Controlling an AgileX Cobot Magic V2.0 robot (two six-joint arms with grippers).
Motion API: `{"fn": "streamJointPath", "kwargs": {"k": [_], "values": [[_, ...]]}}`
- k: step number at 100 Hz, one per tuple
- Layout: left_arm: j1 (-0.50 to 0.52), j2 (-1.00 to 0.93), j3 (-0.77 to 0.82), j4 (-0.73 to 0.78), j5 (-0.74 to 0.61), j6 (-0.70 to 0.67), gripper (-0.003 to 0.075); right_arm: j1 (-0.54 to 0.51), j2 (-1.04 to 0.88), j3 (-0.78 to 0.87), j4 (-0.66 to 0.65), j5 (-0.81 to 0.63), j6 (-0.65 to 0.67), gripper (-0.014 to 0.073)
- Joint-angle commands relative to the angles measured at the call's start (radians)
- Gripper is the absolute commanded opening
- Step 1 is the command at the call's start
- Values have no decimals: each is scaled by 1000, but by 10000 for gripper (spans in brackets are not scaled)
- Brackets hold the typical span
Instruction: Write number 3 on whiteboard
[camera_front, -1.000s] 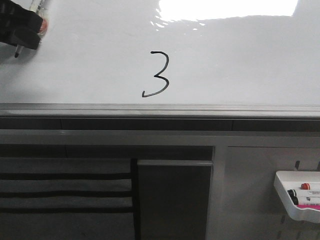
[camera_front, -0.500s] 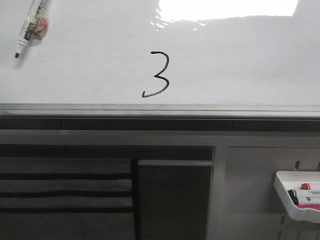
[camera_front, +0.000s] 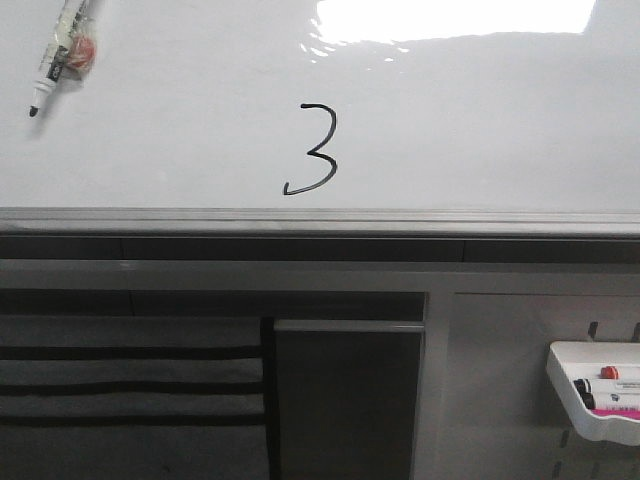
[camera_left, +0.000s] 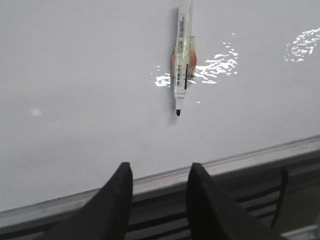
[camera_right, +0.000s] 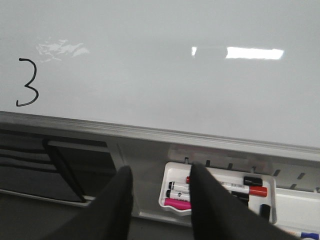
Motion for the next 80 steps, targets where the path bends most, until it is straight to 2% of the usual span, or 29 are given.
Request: {"fn": "streamJointPath", "kwargs": {"k": [1,14,27,70,80], "values": [[-35,-39,35,-28,-196,-13,168,-3,-29,4,-69,-99,3,120],[-73,-58,73,-30,-262,-13,74,-3,-33,22,-76,-101,3,-71],[-80,-58,73,-30,-260,-13,-22,-3,-33,22,-74,-69,3,-69],[-80,-58,73,-30,-260,-13,-20,-3,-33,22,-72,-59,3,-69],[-92,-137,107,-30,-269,-13,-20,-3,-33,22,-72,-59,3,-69]]}}
